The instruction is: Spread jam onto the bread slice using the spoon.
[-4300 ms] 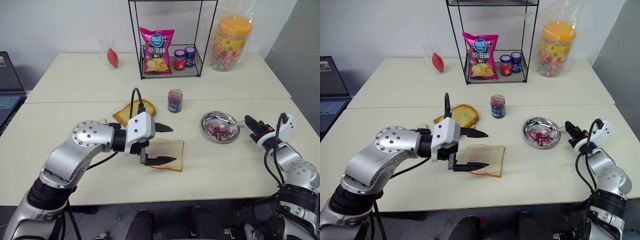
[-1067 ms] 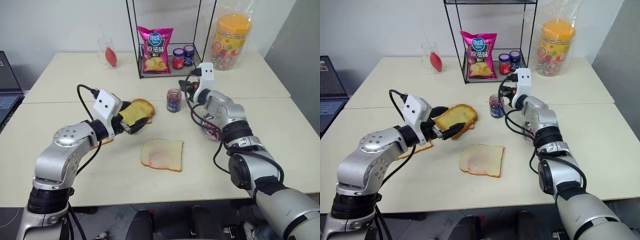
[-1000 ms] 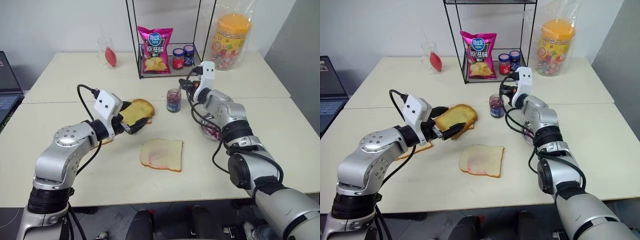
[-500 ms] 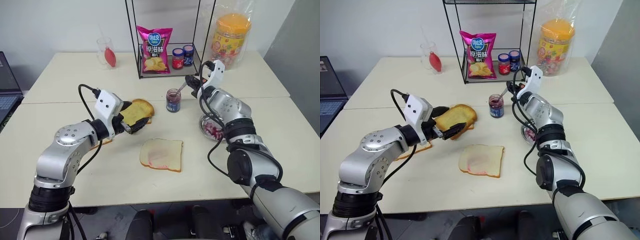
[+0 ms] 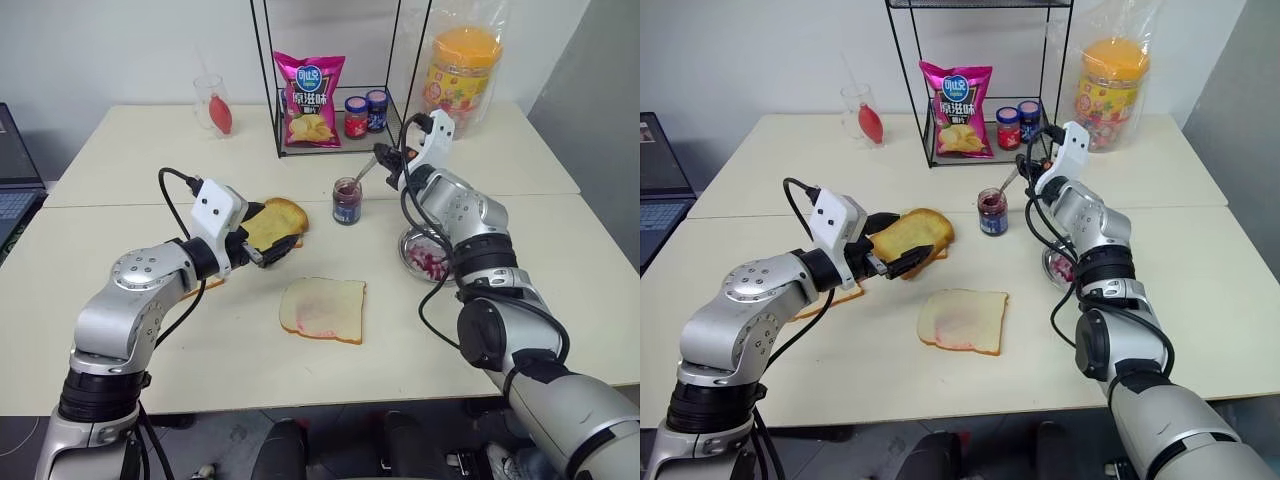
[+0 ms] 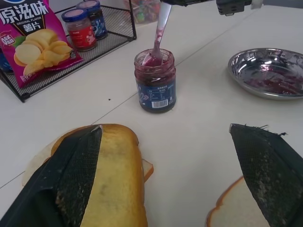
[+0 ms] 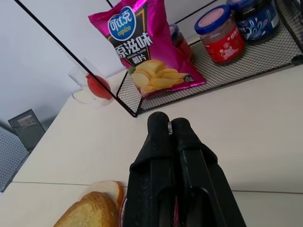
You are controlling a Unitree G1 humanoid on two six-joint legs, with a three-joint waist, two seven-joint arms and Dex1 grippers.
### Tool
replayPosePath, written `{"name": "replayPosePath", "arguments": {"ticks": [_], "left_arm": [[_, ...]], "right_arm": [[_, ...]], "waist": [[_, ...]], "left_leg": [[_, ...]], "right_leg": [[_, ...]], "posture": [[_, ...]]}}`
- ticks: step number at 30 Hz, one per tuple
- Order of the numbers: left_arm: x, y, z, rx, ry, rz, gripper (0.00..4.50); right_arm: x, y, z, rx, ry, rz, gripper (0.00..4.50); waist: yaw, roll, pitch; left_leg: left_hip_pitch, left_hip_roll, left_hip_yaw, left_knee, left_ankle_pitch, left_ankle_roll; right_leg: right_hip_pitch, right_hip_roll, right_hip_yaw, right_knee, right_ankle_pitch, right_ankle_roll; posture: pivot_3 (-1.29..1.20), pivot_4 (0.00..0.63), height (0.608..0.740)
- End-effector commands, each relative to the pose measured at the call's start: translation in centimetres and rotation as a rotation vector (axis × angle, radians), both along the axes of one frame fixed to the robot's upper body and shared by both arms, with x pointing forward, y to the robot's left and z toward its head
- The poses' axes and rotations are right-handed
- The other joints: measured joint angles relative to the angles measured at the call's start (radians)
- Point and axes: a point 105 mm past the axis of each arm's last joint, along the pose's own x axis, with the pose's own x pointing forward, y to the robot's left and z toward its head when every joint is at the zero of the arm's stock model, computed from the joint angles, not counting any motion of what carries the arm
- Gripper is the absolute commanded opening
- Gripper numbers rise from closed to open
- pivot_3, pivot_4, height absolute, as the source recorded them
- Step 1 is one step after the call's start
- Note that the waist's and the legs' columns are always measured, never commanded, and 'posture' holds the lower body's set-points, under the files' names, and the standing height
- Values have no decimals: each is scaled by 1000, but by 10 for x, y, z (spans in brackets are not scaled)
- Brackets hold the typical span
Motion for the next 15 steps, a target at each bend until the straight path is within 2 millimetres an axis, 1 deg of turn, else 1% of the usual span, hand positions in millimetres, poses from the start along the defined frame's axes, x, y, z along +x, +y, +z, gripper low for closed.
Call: {"name": "replayPosePath", "arguments": {"ticks": [1, 15], "left_arm": [[-1, -6, 13, 4, -57, -26, 4500], [-1, -6, 13, 8, -61, -29, 4500]], "right_arm": [[-1, -3, 23, 18, -79, -10, 29], [0, -6, 12, 157, 46, -11, 29]], "waist": [[0, 0, 0], [0, 0, 0]], "left_leg": [[0, 0, 0, 0, 0, 0], [0, 0, 0, 0, 0, 0]], "right_leg": [[0, 0, 0, 0, 0, 0], [0, 0, 0, 0, 0, 0]], "posture": [[0, 150, 740], [0, 150, 740]]}}
